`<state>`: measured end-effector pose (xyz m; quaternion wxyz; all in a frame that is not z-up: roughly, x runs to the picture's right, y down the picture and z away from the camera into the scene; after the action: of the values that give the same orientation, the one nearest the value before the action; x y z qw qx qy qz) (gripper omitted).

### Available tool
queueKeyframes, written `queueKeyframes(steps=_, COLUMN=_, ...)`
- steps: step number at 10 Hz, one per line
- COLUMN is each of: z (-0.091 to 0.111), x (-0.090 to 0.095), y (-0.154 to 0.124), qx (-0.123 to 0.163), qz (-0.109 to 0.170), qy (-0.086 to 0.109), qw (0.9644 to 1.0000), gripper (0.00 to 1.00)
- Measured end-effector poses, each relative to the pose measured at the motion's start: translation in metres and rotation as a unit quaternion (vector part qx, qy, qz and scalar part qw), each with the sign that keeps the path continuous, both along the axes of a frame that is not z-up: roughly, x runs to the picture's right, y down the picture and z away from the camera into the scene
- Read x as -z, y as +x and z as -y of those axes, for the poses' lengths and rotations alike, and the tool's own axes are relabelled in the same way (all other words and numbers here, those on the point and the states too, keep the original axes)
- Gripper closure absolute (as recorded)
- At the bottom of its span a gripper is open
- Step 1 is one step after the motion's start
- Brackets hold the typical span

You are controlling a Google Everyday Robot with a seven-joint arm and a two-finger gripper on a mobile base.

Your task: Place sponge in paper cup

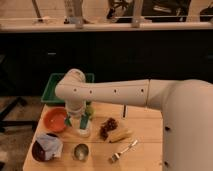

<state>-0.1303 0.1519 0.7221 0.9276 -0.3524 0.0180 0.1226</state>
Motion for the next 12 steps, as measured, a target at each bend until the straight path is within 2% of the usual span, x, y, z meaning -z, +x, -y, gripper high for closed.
queueKeyframes(steps=5, z=-0.007, x=-0.006, y=0.019, qx=-0.006, qz=-0.013, qy=-0.011, qw=0.9998, gripper=1.00)
queueKeyframes(steps=9, z=-0.014, x=-0.009, y=0.021, qx=-0.012, qz=-0.014, qy=-0.017, qw=0.9997, gripper=1.00)
queueKeyframes(steps=10, z=-0.014, x=-0.009, y=0.021, qx=-0.012, qz=-0.014, qy=-0.017, qw=0.9997, gripper=0.95)
queueKeyframes(steps=12, z=-0.014, x=-0.009, y=0.021, qx=-0.012, qz=-0.014, qy=-0.017, qw=0.9997, gripper=0.78)
